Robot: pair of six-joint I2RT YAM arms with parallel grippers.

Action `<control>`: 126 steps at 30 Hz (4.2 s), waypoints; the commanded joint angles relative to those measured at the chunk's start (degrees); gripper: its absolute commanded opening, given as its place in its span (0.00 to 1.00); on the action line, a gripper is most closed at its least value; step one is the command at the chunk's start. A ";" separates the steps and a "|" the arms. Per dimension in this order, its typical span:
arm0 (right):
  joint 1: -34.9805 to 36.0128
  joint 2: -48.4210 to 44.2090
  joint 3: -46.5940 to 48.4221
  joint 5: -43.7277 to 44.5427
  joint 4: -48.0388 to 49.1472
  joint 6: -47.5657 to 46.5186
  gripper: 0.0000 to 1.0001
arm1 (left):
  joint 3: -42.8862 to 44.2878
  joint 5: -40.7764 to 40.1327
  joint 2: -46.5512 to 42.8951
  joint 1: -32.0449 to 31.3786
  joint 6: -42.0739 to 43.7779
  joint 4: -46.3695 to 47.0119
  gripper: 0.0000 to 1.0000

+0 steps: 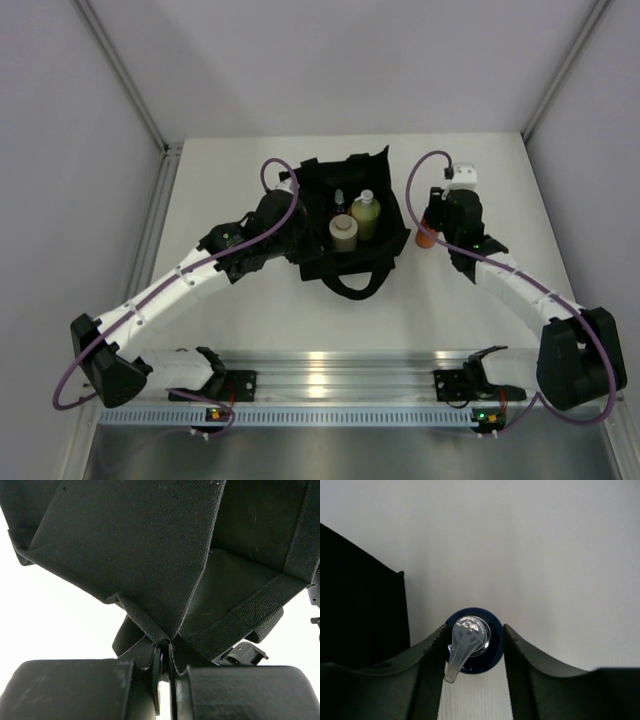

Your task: Take the personal care products out of the canvas bag

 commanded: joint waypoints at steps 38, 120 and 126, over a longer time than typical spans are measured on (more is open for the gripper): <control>34.79 11.91 50.10 7.59 -43.61 19.10 0.56 | -3.17 1.05 -3.92 -0.43 -7.56 0.93 0.00; 29.09 26.52 54.66 6.10 -41.16 11.99 0.00 | -5.63 1.58 -3.39 -0.43 -6.95 0.84 0.00; 29.17 24.41 56.42 5.84 -42.38 11.02 0.00 | -5.20 1.41 -3.13 -0.43 -6.77 0.84 0.00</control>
